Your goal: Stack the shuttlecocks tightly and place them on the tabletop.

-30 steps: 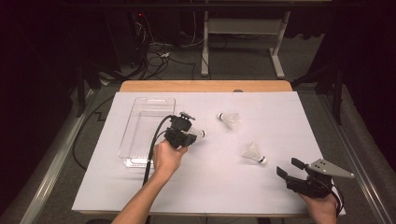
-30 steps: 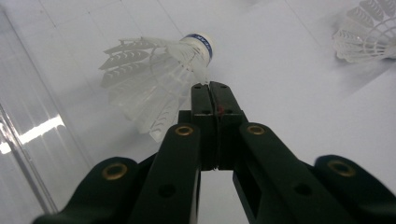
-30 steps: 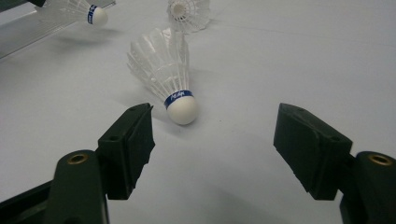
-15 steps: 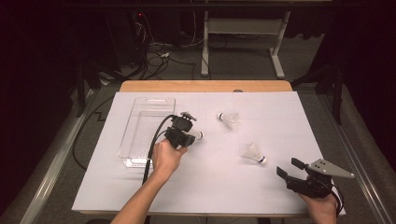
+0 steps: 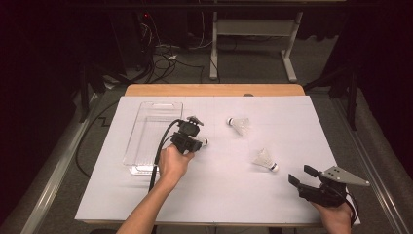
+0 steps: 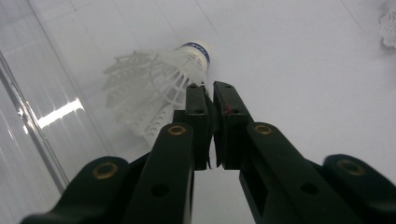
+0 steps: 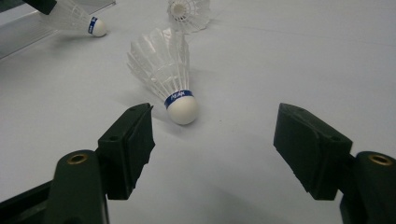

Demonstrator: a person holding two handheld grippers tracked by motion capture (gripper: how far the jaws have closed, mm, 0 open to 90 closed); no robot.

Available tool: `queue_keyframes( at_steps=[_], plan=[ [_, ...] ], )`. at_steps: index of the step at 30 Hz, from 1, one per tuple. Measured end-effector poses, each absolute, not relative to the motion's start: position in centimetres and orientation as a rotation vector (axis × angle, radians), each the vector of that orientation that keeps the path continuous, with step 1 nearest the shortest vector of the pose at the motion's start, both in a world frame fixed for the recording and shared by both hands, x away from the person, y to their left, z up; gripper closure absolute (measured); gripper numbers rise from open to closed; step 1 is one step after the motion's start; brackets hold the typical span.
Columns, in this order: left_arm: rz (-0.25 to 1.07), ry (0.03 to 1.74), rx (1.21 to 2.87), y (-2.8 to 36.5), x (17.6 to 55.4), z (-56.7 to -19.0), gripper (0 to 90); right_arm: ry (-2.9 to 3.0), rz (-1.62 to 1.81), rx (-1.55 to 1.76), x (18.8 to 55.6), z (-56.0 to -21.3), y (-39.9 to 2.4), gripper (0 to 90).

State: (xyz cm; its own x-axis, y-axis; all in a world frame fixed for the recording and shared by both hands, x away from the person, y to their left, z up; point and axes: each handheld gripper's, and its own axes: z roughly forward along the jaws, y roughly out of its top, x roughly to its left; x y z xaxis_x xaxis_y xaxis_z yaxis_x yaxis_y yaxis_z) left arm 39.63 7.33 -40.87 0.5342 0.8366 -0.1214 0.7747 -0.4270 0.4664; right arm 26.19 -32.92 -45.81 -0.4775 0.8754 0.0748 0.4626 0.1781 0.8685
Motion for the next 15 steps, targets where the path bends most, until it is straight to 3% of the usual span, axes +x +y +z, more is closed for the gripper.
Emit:
queue_keyframes(
  at_steps=[15],
  plan=[
    [0.242, 1.314, 2.204, 7.23, 40.12, -40.86, 76.3, 2.017, 1.239, 1.255, 26.18, -45.82, -32.96, 29.0]
  ],
)
